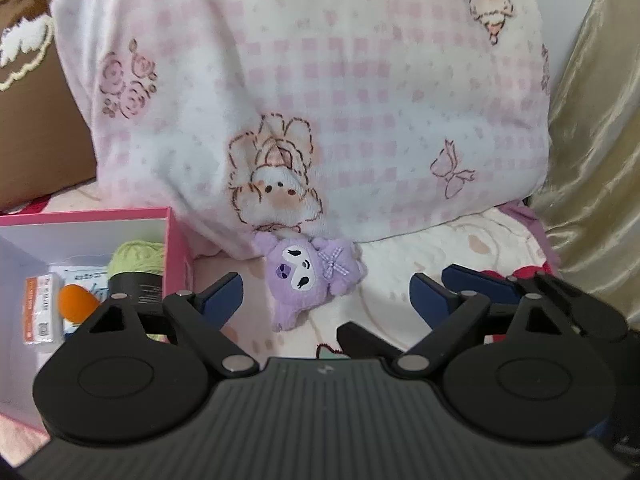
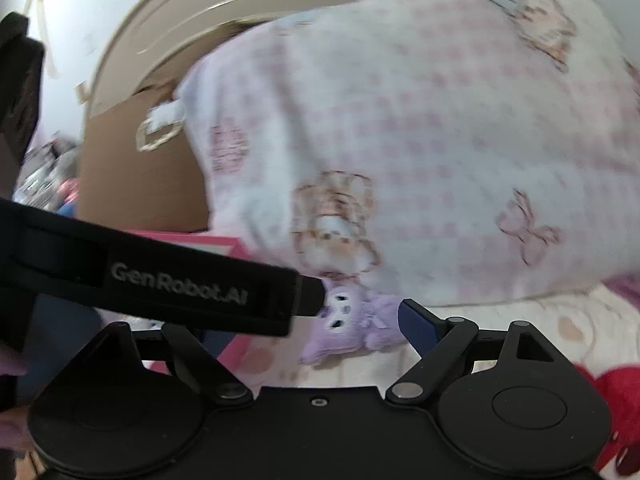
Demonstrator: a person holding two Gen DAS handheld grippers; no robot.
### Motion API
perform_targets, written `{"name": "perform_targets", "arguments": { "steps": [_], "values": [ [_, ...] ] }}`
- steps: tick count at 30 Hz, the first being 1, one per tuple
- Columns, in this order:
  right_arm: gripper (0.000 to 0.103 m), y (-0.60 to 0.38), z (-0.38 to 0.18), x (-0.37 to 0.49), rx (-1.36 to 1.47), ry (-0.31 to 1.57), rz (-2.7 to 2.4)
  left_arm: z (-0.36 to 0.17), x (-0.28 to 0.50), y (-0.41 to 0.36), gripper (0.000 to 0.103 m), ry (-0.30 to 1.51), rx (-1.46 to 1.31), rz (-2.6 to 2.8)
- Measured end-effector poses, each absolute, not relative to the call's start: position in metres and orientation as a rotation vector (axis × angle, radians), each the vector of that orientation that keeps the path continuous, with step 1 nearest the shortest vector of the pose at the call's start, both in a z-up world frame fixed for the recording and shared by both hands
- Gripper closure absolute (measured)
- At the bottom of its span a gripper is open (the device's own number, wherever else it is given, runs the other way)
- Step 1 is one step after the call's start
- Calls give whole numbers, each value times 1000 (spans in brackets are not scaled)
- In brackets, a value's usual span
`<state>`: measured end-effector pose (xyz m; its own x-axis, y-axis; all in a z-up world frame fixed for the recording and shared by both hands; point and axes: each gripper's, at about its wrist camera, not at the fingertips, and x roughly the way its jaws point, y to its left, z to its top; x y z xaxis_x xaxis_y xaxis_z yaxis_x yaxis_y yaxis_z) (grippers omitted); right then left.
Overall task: Organize objects
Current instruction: 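Move the left tool toward the purple plush toy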
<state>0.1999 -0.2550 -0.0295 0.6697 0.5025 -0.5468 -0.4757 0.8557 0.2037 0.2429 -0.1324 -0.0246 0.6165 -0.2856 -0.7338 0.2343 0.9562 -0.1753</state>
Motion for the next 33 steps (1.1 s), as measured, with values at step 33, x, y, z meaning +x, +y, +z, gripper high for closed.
{"name": "perform_targets", "arguments": {
  "steps": [33],
  "values": [
    [12, -229, -147, 287, -80, 749, 597, -154, 314, -131, 42, 983, -128, -264]
  ]
}}
